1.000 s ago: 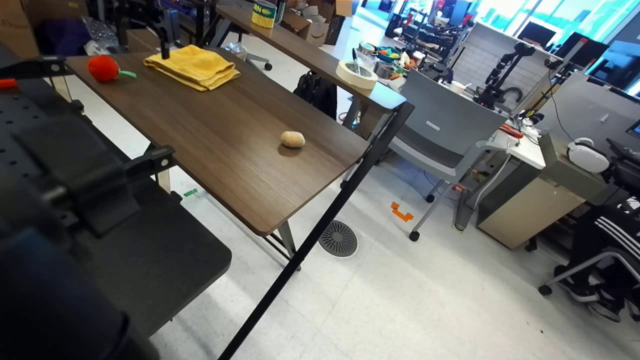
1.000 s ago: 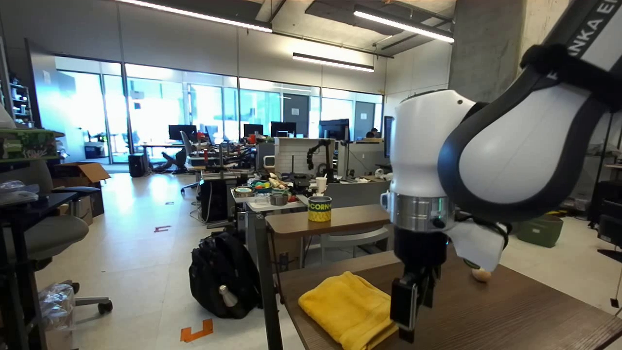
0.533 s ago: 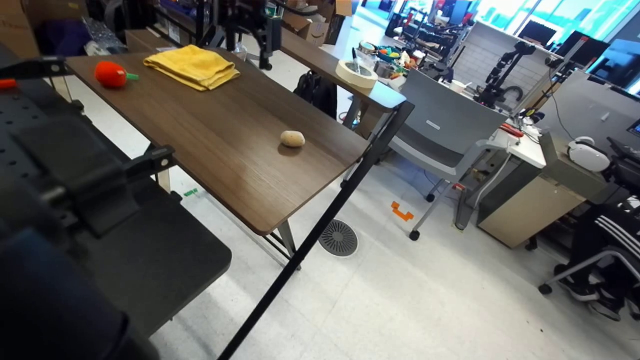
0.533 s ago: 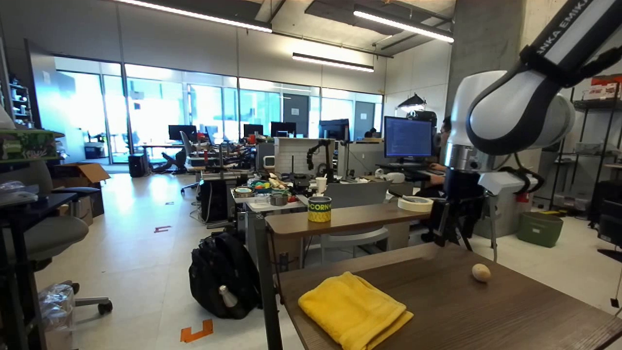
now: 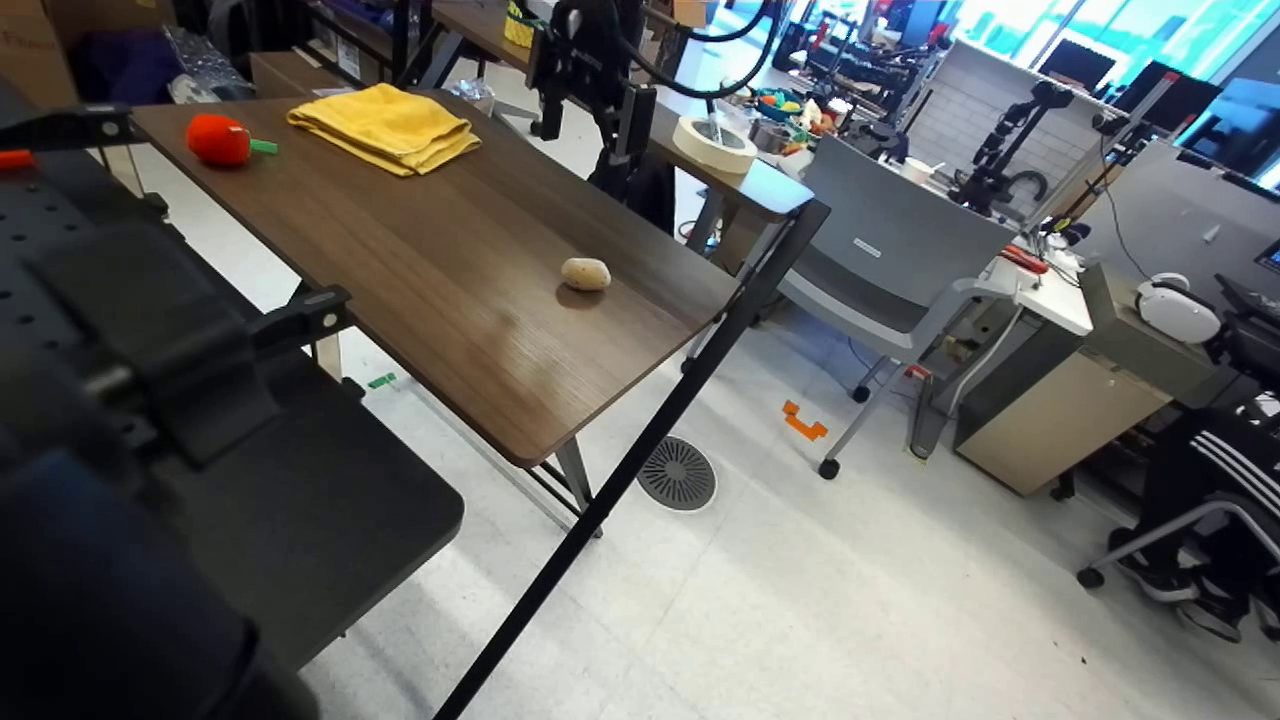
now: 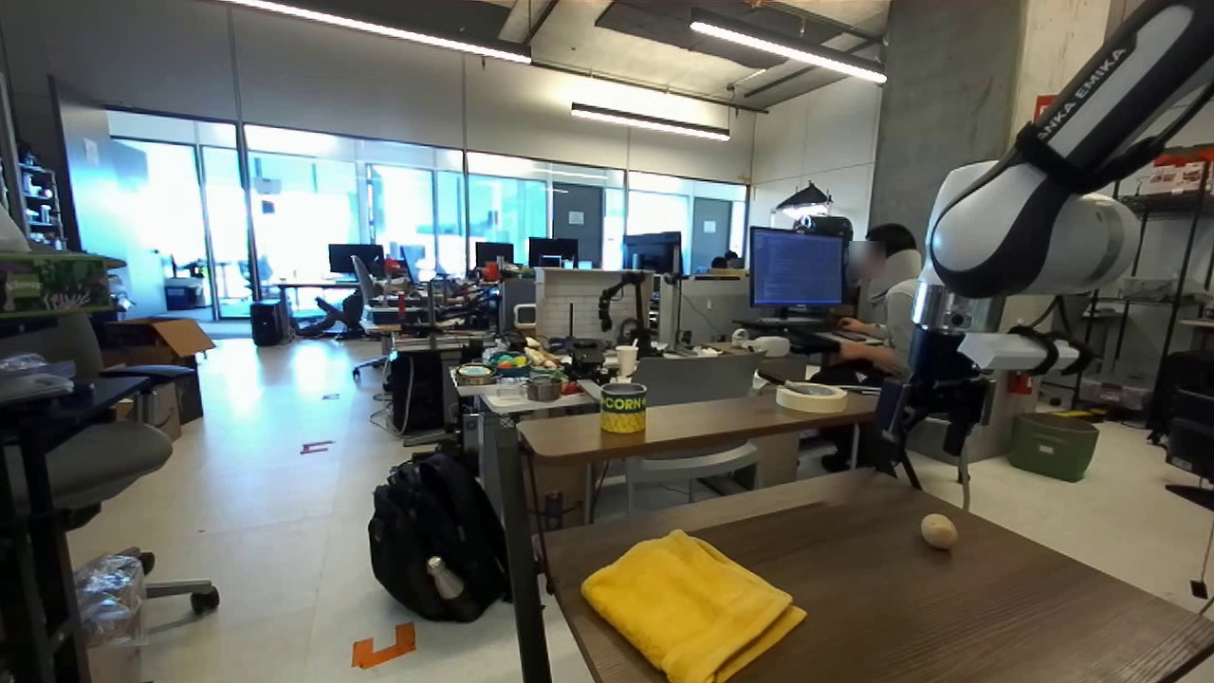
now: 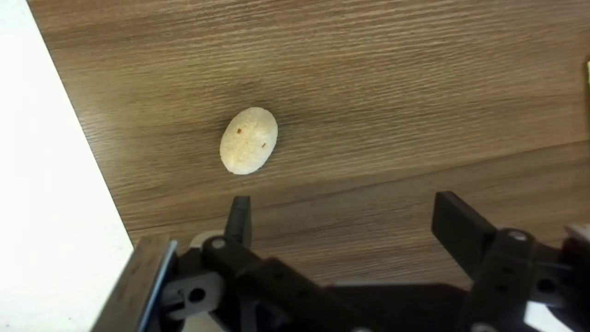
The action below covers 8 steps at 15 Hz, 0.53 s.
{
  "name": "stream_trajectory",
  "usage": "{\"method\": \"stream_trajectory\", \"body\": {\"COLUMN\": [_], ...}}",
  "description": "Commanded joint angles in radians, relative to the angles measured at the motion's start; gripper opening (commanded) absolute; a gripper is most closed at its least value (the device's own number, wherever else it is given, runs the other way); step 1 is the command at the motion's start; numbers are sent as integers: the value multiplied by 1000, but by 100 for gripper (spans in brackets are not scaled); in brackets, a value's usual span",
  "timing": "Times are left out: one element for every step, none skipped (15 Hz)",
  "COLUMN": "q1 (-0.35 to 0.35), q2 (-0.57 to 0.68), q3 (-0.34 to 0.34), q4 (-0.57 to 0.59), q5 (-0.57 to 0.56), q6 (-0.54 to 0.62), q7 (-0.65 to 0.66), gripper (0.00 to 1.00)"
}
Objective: Move the two plush toys to the left and use the towel to the wipe the table
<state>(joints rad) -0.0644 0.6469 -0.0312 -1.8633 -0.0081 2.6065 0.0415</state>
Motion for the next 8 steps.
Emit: {"method": "stream_trajectory", "body": {"q1": [6, 5, 2, -3, -7, -11, -16, -20], "q2": [61, 80, 98, 114, 129, 145, 164, 179], "q3": [-21, -30, -39, -47, -57, -67, -73, -78], "q4": [54, 69, 87, 105, 121, 138, 154, 169], "q5": [8, 9, 11, 15, 17, 17, 19, 22], "q6": [-18, -14, -19, -28, -34, -39, -45, -55], "q7": [20, 34, 45, 56, 69, 80, 88, 95], "gripper": [100, 100, 100, 100, 100, 100, 100, 100]}}
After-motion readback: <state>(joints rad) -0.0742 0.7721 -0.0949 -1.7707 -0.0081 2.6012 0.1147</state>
